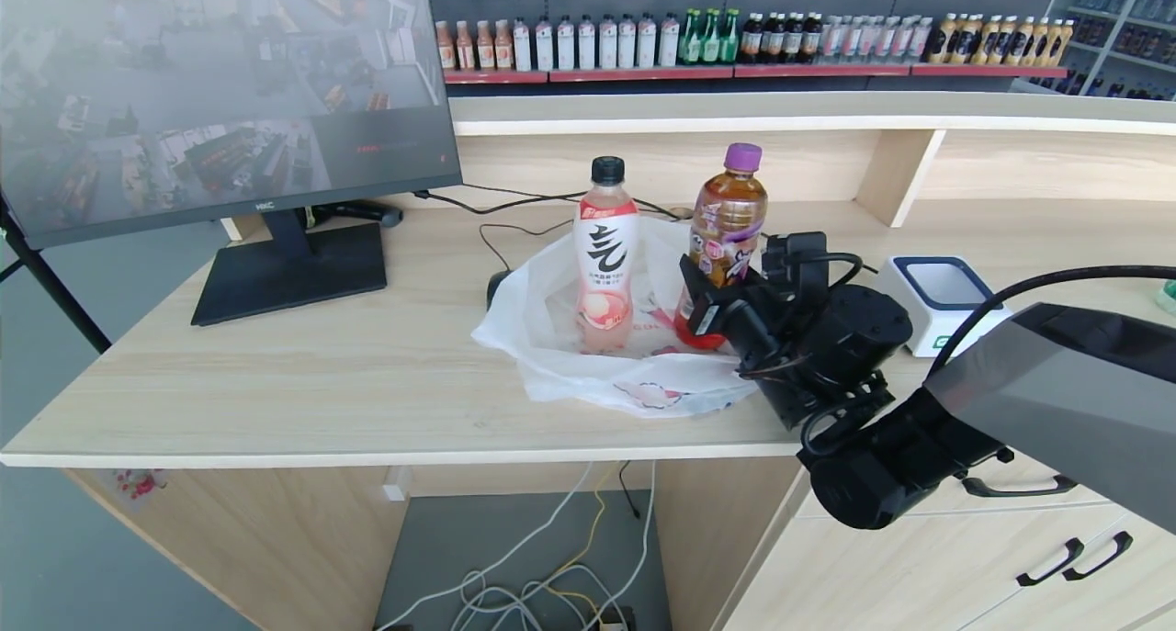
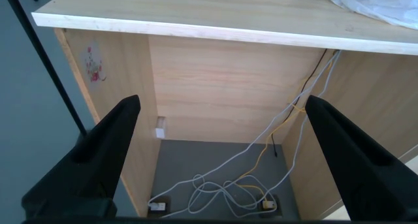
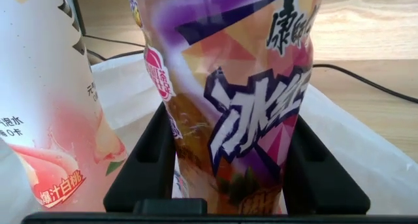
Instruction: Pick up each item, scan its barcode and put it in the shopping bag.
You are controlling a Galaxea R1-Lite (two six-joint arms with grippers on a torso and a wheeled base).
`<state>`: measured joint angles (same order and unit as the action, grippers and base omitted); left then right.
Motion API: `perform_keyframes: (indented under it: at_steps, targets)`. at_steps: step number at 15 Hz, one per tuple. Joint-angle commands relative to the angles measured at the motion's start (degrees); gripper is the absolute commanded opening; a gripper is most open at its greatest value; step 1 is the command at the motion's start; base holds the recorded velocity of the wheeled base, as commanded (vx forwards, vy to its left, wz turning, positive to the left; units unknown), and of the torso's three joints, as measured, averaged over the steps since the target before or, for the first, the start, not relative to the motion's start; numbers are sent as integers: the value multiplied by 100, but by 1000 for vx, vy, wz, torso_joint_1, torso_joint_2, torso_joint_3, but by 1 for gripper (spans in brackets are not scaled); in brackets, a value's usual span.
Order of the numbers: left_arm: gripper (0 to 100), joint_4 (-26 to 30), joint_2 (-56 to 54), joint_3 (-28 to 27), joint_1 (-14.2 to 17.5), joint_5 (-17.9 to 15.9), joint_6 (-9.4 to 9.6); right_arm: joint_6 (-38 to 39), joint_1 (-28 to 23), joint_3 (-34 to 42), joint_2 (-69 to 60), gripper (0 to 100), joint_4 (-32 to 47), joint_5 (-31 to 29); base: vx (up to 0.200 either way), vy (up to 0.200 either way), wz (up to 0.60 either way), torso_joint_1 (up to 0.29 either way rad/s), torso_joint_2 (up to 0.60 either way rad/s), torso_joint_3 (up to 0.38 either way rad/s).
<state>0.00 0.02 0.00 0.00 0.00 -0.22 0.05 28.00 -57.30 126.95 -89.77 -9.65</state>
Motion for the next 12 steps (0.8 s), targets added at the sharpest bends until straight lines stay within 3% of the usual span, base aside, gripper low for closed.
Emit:
perform_keyframes:
  at_steps: [1, 12]
  targets:
    - [100, 0, -2, 0, 0, 0, -4, 39, 4, 17, -74, 100, -23, -10, 0, 0, 0, 0, 0, 0]
    - [100, 0, -2, 0, 0, 0, -4, 101, 223, 1458, -1155, 100, -23, -28, 0, 0, 0, 0, 0, 0]
